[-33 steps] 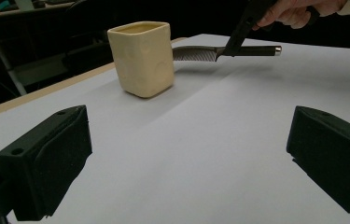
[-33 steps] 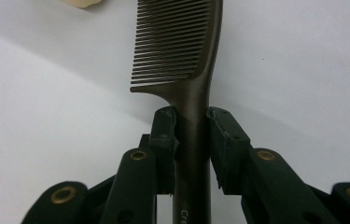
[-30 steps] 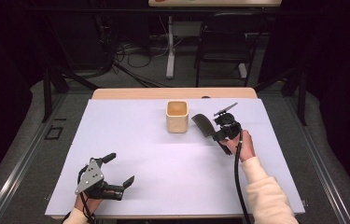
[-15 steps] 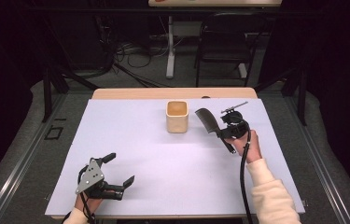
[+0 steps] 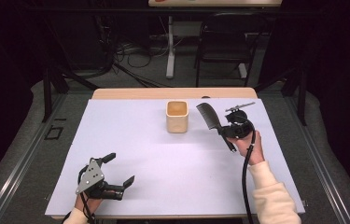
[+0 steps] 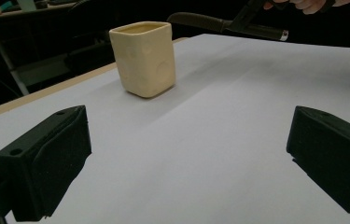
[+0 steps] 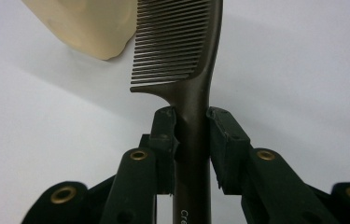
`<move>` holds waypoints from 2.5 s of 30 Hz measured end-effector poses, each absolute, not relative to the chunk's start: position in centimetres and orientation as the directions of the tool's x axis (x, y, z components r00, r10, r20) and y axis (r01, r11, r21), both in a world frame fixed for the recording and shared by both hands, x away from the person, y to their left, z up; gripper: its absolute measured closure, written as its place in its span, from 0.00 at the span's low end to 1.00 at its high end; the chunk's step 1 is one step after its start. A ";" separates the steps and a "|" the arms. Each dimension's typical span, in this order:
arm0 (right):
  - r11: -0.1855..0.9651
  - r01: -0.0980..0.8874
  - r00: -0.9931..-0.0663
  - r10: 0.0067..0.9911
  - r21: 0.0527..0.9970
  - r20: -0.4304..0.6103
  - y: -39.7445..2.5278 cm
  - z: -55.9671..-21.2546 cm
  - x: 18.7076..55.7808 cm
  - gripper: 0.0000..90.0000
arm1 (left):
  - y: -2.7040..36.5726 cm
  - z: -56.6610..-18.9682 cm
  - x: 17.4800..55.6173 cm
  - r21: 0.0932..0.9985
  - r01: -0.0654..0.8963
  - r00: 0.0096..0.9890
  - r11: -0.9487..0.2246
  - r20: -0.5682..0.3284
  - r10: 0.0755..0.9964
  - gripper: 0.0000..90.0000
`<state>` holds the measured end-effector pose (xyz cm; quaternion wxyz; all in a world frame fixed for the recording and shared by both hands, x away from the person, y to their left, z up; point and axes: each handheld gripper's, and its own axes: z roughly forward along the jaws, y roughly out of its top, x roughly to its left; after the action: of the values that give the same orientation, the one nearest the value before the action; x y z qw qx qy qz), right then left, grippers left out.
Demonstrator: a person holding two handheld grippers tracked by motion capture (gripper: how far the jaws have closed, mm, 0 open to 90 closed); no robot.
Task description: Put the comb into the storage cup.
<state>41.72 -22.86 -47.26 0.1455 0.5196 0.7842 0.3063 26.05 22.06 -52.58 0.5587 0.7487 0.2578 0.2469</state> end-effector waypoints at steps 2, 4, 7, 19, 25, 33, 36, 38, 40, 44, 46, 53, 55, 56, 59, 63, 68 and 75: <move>0.274 0.715 -0.422 0.902 0.643 0.085 -22.9 -47.1 41.6 0.80 | 22.1 -52.6 26.1 0.964 0.114 0.744 -0.242 0.079 0.664 0.00; 0.269 0.711 -0.422 0.902 0.650 0.089 -23.0 -46.9 41.5 0.80 | 22.0 -52.6 26.1 0.963 0.115 0.744 -0.243 0.079 0.664 0.00; 0.258 0.703 -0.418 0.904 0.663 0.092 -23.2 -46.7 41.5 0.80 | 22.0 -52.6 26.1 0.963 0.115 0.745 -0.244 0.079 0.662 0.00; 0.237 0.658 -0.427 0.899 0.715 0.095 -23.6 -46.1 41.2 0.80 | 22.0 -52.6 26.1 0.962 0.114 0.745 -0.247 0.082 0.662 0.00; 0.226 0.644 -0.429 0.898 0.731 0.100 -23.7 -45.8 41.0 0.80 | 22.0 -52.6 26.1 0.962 0.114 0.745 -0.248 0.083 0.662 0.00; 0.203 0.615 -0.429 0.897 0.761 0.108 -23.8 -45.3 41.0 0.80 | 22.0 -52.7 26.1 0.962 0.114 0.744 -0.249 0.083 0.663 0.00; 0.202 0.606 -0.428 0.898 0.769 0.101 -23.7 -45.0 41.1 0.80 | 22.0 -52.7 26.1 0.961 0.114 0.745 -0.250 0.084 0.662 0.00; 0.198 0.599 -0.425 0.900 0.776 0.098 -23.6 -44.9 41.3 0.80 | 22.0 -52.6 26.1 0.962 0.113 0.744 -0.250 0.085 0.662 0.00; 0.199 0.595 -0.427 0.899 0.778 0.097 -23.5 -44.7 41.4 0.80 | 22.0 -52.6 26.1 0.962 0.112 0.744 -0.249 0.085 0.663 0.00; 0.207 0.573 -0.436 0.896 0.793 0.082 -23.2 -44.3 41.5 0.80 | 22.0 -52.7 26.1 0.962 0.113 0.744 -0.248 0.083 0.663 0.00; 0.208 0.561 -0.440 0.895 0.801 0.075 -23.0 -44.2 41.6 0.80 | 22.0 -52.7 26.1 0.962 0.114 0.744 -0.247 0.083 0.663 0.00; 0.227 0.534 -0.457 0.888 0.815 0.051 -22.3 -43.9 42.0 0.80 | 22.0 -52.7 26.1 0.962 0.114 0.744 -0.248 0.083 0.663 0.00; 0.231 0.529 -0.458 0.888 0.817 0.046 -22.1 -43.9 42.2 0.80 | 22.0 -52.7 26.1 0.962 0.114 0.744 -0.248 0.083 0.663 0.00; 0.232 0.528 -0.459 0.887 0.817 0.045 -22.0 -43.9 42.2 0.80 | 22.0 -52.7 26.1 0.962 0.114 0.744 -0.249 0.083 0.663 0.00; 0.240 0.519 -0.466 0.884 0.820 0.037 -21.8 -43.9 42.4 0.80 | 22.0 -52.7 26.1 0.962 0.114 0.743 -0.248 0.083 0.664 0.00; 0.247 0.505 -0.475 0.880 0.827 0.027 -21.4 -43.8 42.5 0.80 | 22.0 -52.7 26.1 0.962 0.114 0.743 -0.248 0.083 0.664 0.00; 0.248 0.487 -0.484 0.875 0.838 0.023 -20.9 -43.9 42.7 0.80 | 22.0 -52.7 26.1 0.962 0.115 0.743 -0.248 0.083 0.664 0.00; 0.248 0.466 -0.489 0.872 0.849 0.014 -20.3 -44.1 43.0 0.80 | 22.0 -52.7 26.1 0.962 0.113 0.743 -0.248 0.084 0.664 0.00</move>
<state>42.96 -20.35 -44.09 0.2401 0.4446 0.7524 0.4225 26.09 22.00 -52.65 0.5557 0.7502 0.2589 0.2477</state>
